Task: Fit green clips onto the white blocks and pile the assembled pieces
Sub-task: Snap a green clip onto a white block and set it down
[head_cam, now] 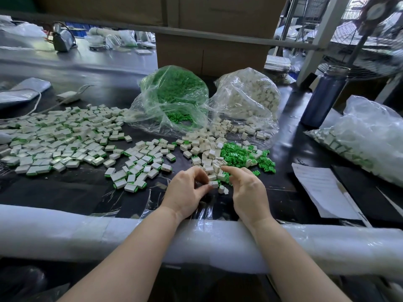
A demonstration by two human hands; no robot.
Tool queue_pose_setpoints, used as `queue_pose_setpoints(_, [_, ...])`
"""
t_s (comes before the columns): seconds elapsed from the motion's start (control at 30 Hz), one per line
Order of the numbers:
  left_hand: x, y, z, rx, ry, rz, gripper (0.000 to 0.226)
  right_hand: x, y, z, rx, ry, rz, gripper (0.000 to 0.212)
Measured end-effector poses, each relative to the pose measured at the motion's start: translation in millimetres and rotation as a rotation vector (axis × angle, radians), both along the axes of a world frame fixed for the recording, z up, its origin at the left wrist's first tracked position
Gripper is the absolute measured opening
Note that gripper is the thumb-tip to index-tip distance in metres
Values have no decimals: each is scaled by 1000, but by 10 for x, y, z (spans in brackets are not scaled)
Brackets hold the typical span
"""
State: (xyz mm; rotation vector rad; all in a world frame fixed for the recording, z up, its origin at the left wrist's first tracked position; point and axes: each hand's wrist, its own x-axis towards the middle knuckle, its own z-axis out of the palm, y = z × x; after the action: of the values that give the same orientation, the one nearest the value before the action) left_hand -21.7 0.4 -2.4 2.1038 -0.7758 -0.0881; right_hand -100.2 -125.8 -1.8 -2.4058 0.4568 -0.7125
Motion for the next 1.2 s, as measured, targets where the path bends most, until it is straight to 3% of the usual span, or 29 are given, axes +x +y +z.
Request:
queue_pose_setpoints(0.17, [10, -9, -27, -68, 34, -47, 29, 7, -15, -25, 29, -32, 22, 24])
queue_pose_setpoints(0.3, [22, -5, -24, -125, 80, -21, 21, -13, 2, -19, 145, 7, 105, 22])
queue_pose_setpoints(0.47, [9, 4, 9, -191, 191, -5, 7, 3, 4, -33, 125, 52, 114, 21])
queue_pose_setpoints(0.67, [-23, 0, 25, -285, 259, -88, 23, 10, -7, -32, 129, -13, 102, 25])
queue_pose_setpoints(0.97, [-14, 3, 35, -377, 391, -67, 12, -11, -46, -11, 557, -136, 155, 22])
queue_pose_setpoints(1.2, [-10, 7, 38, -433, 458, -68, 11, 1, -61, 2, 480, -132, 153, 18])
